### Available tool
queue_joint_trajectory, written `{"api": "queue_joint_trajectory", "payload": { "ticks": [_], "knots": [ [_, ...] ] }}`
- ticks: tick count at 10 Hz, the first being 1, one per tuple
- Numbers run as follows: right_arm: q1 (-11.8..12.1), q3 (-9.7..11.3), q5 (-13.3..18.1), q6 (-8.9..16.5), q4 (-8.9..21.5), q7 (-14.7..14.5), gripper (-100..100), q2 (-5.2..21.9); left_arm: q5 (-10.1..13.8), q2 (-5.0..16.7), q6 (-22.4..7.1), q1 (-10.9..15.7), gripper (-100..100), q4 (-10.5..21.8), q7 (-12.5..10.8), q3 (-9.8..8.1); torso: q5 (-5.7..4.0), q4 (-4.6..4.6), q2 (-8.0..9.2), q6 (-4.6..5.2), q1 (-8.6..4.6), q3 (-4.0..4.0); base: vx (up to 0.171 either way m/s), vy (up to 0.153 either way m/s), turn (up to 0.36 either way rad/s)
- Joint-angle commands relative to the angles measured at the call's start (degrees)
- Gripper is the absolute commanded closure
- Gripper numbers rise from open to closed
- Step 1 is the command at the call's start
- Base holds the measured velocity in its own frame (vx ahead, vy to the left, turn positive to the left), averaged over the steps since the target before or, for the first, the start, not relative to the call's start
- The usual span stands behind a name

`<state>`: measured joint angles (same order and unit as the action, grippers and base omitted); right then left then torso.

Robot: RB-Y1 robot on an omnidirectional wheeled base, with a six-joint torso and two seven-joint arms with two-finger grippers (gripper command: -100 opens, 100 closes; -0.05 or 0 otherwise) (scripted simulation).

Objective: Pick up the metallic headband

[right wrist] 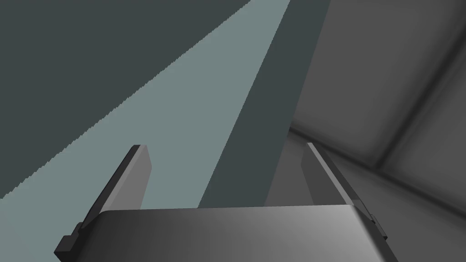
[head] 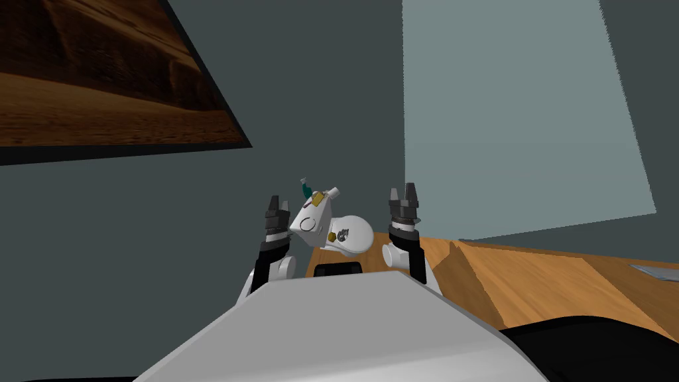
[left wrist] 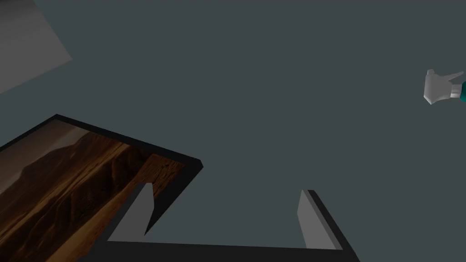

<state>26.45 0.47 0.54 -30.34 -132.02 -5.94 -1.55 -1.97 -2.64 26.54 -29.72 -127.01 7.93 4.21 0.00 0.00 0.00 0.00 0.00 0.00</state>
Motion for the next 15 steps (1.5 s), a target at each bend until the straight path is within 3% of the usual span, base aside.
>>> {"api": "queue_joint_trajectory", "payload": {
  "ticks": [1, 4, 7, 12, 13, 15],
  "knots": [
    [0.0, 0.0, 0.0, 0.0, 0.0, 0.0, 0, 0.0, 0.2, 2.9, -0.6, 0.2, -100, 0.3, -0.2, 0.43, 0.00, 0.00, 0.00, 0.00, 0.00, 0.00, -0.002, -0.001, 0.020],
    [0.0, 0.0, 0.0, 0.0, 0.0, 0.0, 0, 0.0, 0.8, 7.9, -3.1, 1.1, -100, 1.2, -0.9, 2.10, 0.00, 0.00, 0.02, 0.00, 0.01, 0.01, -0.008, -0.002, 0.029],
    [0.0, 0.0, 0.0, 0.0, 0.0, 0.0, 0, 0.0, 1.8, 10.6, -7.0, 2.5, -100, 2.8, -2.1, 4.76, 0.00, 0.01, 0.04, 0.00, -0.01, 0.02, -0.013, -0.006, 0.051],
    [0.0, 0.0, 0.0, 0.0, 0.0, 0.0, 0, 0.0, 4.1, 12.1, -15.1, 5.1, -100, 6.0, -4.5, 10.30, -0.01, 0.01, 0.07, 0.00, -0.04, 0.04, -0.020, -0.008, 0.065],
    [0.0, 0.0, 0.0, 0.0, 0.0, 0.0, 0, 0.0, 4.1, 12.1, -15.2, 5.1, -100, 6.0, -4.5, 10.30, -0.01, 0.01, 0.06, 0.00, -0.06, 0.03, -0.016, -0.010, 0.013],
    [0.0, 0.0, 0.0, 0.0, 0.0, 0.0, 0, 0.0, 5.0, 12.2, -18.7, 6.0, -100, 7.2, -5.5, 12.51, -0.01, 0.01, 0.06, 0.00, -0.04, 0.04, -0.020, -0.007, 0.053]
  ]
}}
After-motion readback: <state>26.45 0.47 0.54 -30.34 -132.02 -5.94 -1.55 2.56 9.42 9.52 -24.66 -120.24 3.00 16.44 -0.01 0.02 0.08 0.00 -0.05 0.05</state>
